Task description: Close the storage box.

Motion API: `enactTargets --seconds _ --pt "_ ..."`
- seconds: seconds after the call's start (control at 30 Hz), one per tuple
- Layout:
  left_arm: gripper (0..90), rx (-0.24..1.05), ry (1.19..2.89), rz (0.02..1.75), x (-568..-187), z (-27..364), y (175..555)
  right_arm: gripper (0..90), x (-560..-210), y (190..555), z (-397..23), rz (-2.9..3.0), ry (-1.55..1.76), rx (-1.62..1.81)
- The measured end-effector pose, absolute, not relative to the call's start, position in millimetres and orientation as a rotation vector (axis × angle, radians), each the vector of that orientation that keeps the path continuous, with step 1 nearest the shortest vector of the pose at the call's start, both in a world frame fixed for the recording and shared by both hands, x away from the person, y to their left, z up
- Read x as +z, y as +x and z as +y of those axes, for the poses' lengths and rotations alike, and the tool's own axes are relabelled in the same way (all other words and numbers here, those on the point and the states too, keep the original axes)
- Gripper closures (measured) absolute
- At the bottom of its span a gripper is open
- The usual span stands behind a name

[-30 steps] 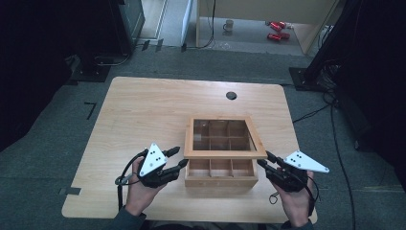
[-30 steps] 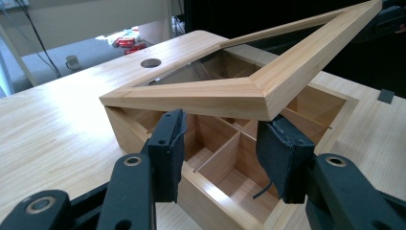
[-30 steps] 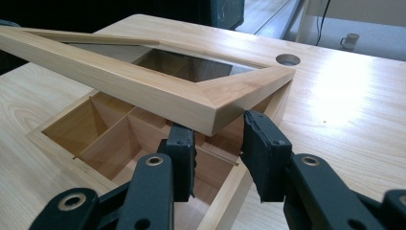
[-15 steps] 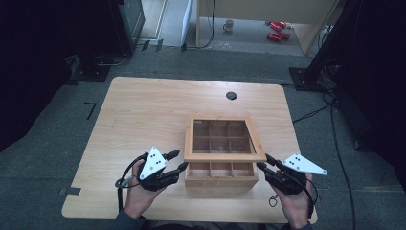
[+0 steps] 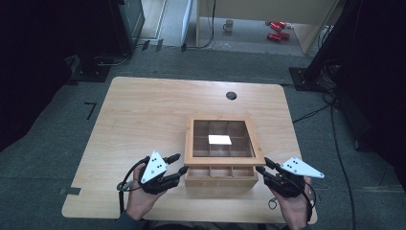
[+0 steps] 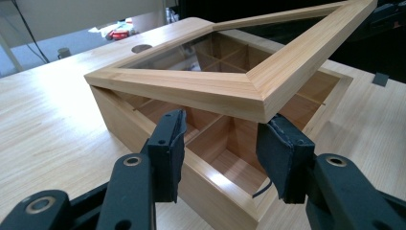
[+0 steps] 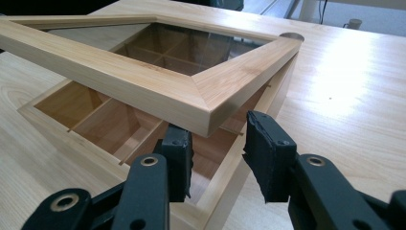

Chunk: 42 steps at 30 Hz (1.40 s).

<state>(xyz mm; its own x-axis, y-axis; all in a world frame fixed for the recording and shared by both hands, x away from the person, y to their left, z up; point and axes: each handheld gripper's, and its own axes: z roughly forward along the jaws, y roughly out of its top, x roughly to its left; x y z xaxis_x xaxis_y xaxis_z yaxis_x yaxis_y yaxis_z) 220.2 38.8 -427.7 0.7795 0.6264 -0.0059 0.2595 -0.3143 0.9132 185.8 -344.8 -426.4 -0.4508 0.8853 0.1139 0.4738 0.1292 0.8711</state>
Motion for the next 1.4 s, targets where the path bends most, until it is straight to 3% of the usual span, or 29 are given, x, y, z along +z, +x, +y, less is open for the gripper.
enactTargets --seconds 1.4 --pt "52.2 0.432 1.953 0.702 -459 29 205 60.2 -457 176 -342 2.042 1.358 1.192"
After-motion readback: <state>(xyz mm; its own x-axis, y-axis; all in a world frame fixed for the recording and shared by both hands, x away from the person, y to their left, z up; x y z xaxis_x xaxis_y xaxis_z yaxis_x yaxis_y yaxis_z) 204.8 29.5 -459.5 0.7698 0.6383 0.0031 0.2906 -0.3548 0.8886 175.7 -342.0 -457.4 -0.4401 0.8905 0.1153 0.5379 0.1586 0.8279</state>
